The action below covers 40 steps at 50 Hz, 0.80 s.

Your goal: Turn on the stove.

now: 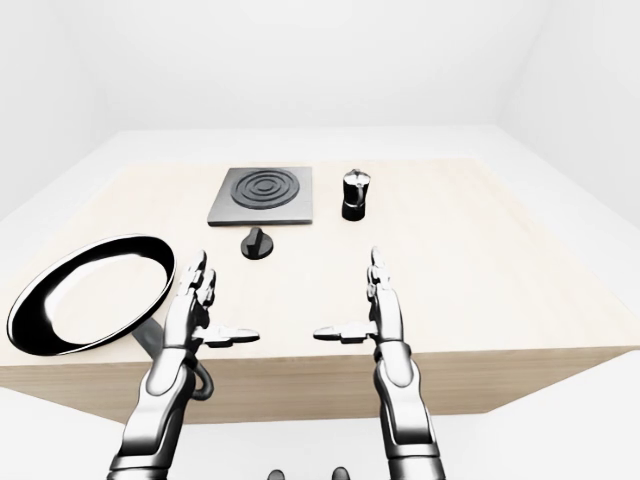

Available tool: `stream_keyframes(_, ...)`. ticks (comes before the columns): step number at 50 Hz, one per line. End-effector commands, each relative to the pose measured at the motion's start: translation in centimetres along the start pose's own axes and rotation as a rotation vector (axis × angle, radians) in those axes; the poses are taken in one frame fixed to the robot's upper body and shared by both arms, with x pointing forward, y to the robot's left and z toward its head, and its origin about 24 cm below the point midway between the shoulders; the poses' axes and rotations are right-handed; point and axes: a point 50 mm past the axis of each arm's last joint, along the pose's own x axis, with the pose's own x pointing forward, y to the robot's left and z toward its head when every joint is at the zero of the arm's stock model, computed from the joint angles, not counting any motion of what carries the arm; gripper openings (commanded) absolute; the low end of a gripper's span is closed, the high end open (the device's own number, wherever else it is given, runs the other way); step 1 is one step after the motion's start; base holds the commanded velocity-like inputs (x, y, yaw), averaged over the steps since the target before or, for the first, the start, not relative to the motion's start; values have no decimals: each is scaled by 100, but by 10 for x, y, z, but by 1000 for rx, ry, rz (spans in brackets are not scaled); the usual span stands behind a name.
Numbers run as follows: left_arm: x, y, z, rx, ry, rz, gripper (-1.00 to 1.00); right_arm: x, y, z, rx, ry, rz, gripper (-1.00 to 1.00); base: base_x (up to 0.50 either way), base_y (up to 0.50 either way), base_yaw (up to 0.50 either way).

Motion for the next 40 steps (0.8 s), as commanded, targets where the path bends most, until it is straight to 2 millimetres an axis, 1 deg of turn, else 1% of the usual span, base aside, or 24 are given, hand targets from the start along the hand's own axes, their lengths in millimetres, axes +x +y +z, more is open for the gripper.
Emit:
stream_keyframes(1,-1,8,-1,3,3,2,100,0,-5,-3,-2,9,6,100,0,0,0)
stream_keyframes(6,-3,8,3,4,2,2,100,0,-6,-4,2,13,4,100,0,0,0)
stream_keyframes(15,-3,5,2,8,8,-8,100,0,-5,-5,3,15,5,100,0,0,0)
stream_keyframes(35,-4,3,2,14,12,-9,100,-2,-5,-7,-3,17,5,100,0,0,0)
stream_keyframes(40,-5,4,3,13,12,-8,100,-2,-5,-7,-5,17,4,100,22,0,0)
